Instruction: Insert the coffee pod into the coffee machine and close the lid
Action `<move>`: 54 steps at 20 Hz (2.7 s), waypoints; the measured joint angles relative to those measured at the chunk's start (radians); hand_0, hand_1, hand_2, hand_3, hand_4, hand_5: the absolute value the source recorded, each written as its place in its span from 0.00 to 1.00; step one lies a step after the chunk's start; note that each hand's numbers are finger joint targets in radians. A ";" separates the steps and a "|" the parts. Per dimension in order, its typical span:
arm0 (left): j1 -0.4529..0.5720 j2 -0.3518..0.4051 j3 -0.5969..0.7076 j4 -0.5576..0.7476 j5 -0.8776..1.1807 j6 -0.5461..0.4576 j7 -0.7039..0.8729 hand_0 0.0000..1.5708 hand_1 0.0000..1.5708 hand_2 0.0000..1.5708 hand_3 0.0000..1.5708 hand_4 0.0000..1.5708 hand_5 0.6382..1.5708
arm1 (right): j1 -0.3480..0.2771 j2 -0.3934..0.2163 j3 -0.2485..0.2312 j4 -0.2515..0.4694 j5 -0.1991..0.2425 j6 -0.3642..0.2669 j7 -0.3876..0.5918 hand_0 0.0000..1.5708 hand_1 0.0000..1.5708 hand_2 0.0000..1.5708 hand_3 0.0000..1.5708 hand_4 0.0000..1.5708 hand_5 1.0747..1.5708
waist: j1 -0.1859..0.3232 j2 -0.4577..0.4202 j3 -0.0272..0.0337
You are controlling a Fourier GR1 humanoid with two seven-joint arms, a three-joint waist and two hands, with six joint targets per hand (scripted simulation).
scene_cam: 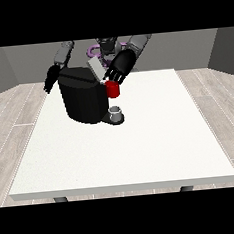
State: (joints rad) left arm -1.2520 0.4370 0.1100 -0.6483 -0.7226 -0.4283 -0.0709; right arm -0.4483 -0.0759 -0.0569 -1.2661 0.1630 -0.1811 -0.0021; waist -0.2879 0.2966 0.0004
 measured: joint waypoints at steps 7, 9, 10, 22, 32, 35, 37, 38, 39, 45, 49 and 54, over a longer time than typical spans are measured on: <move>-0.012 -0.003 0.000 0.015 -0.011 0.011 -0.006 0.77 0.77 0.80 0.76 0.27 1.00 | -0.016 -0.001 -0.003 -0.004 0.003 -0.008 0.017 0.00 0.00 0.00 0.00 0.00 1.00 | -0.007 0.006 -0.0001; -0.008 0.002 0.002 0.016 -0.013 0.018 -0.017 0.78 0.78 0.81 0.77 0.25 1.00 | -0.007 -0.003 -0.002 -0.005 0.002 -0.003 0.014 0.00 0.00 0.00 0.00 0.00 1.00 | -0.010 0.007 -0.0002; -0.008 -0.002 0.000 0.015 -0.013 0.017 -0.020 0.78 0.78 0.80 0.77 0.24 1.00 | -0.008 0.000 -0.005 -0.001 0.000 -0.007 0.016 0.00 0.00 0.00 0.00 0.00 1.00 | -0.004 0.003 -0.0002; -0.032 0.011 0.001 0.016 -0.041 0.067 -0.038 0.77 0.77 0.78 0.72 0.00 1.00 | -0.040 -0.017 -0.014 -0.001 -0.007 0.003 0.033 0.00 0.00 0.00 0.00 0.09 1.00 | -0.014 0.015 -0.0001; -0.009 0.038 -0.048 0.020 -0.117 0.124 -0.088 0.71 0.71 0.72 0.65 0.00 1.00 | -0.014 -0.004 0.003 -0.018 0.008 -0.010 0.022 0.00 0.00 0.00 0.00 0.00 1.00 | -0.029 0.032 0.0010; -0.019 0.053 -0.036 0.027 -0.114 0.123 -0.104 0.71 0.71 0.71 0.62 0.00 1.00 | -0.014 -0.005 0.004 -0.025 0.009 -0.010 0.016 0.00 0.00 0.00 0.00 0.00 1.00 | -0.033 0.047 0.0017; -0.022 0.046 -0.032 0.026 -0.111 0.127 -0.109 0.73 0.73 0.73 0.61 0.00 1.00 | -0.014 -0.001 0.003 -0.019 0.013 -0.018 0.015 0.00 0.00 0.00 0.00 0.04 1.00 | -0.026 0.047 0.0013; -0.032 0.056 -0.022 0.029 -0.107 0.128 -0.115 0.77 0.77 0.75 0.61 0.00 1.00 | -0.023 0.002 0.007 -0.024 0.015 -0.019 0.017 0.00 0.00 0.00 0.00 0.03 1.00 | -0.033 0.059 0.0009; -0.032 0.056 -0.019 0.025 -0.106 0.136 -0.122 0.79 0.79 0.77 0.61 0.00 1.00 | -0.018 0.000 0.007 -0.022 0.014 -0.016 0.008 0.00 0.00 0.00 0.00 0.05 1.00 | -0.033 0.061 0.0008; -0.038 0.059 -0.005 0.020 -0.107 0.165 -0.144 0.78 0.78 0.77 0.62 0.00 1.00 | -0.028 -0.006 0.006 -0.021 0.018 -0.016 0.009 0.00 0.00 0.00 0.00 0.05 1.00 | -0.039 0.073 0.0004; -0.041 0.059 -0.011 0.013 -0.120 0.182 -0.157 0.73 0.73 0.71 0.54 0.00 1.00 | -0.042 -0.011 0.003 -0.013 0.023 -0.018 0.021 0.00 0.00 0.00 0.00 0.14 1.00 | -0.037 0.079 0.0005; -0.053 0.094 -0.026 0.009 -0.148 0.193 -0.207 0.52 0.52 0.58 0.42 0.00 1.00 | -0.058 -0.015 0.006 -0.025 0.029 -0.019 0.025 0.00 0.00 0.00 0.00 0.07 1.00 | -0.045 0.105 0.0016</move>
State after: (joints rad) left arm -1.3047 0.5310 0.0838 -0.6388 -0.8706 -0.2353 -0.2777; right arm -0.5067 -0.0910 -0.0507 -1.2915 0.1923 -0.2004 0.0230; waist -0.3329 0.4017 0.0019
